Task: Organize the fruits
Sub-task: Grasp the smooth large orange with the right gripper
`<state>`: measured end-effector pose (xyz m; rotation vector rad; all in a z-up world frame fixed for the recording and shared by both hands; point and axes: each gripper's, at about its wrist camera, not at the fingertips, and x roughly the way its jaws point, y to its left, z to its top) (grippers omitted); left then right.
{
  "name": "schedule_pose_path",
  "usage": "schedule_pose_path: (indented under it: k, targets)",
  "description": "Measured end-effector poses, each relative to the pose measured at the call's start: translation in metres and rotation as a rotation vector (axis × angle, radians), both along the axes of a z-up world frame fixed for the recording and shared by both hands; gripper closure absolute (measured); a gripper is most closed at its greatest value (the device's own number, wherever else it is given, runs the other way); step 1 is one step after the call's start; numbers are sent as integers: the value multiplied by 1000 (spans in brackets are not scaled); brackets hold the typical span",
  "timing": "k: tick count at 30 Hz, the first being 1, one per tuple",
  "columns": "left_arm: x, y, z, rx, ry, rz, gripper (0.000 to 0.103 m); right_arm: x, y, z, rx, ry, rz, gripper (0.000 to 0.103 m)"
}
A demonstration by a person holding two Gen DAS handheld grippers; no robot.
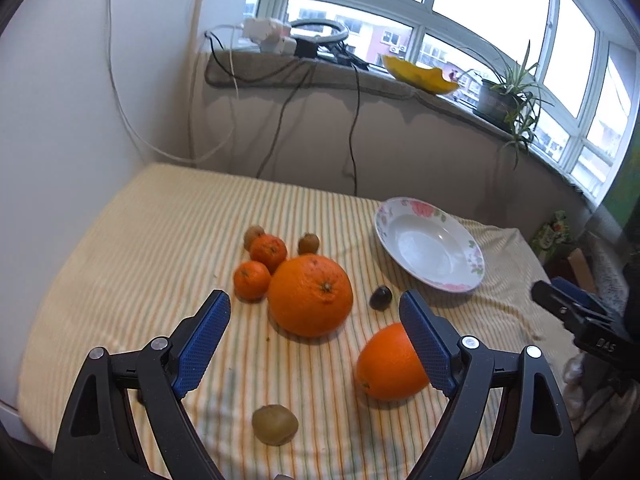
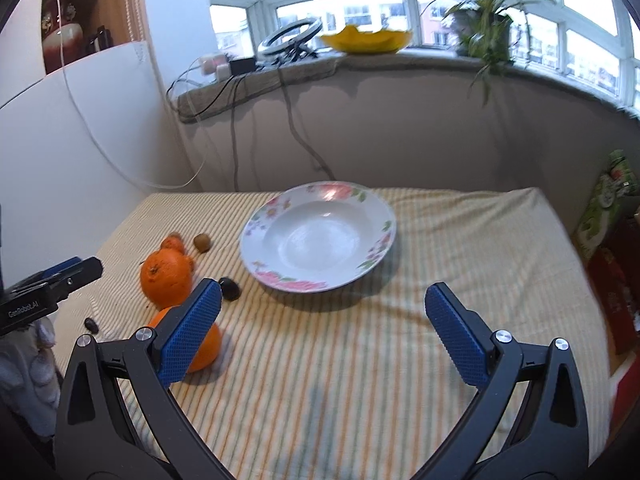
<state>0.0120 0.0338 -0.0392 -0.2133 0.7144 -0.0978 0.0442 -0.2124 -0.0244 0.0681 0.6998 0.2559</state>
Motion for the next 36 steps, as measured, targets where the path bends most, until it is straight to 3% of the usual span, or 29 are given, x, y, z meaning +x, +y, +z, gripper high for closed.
schedule_pose_path:
  k: [12,20,36]
  targets:
    - [-8,-13,-34,-129,117,-142,33,19,30,-36,115,163,185,0]
    - [-9,-33,-48,-132,166,-200,36,31,51,-53,163,263,257,0]
    - [2,-47,-63,-147,210,-253,41,46,90,-74,186,381,391,0]
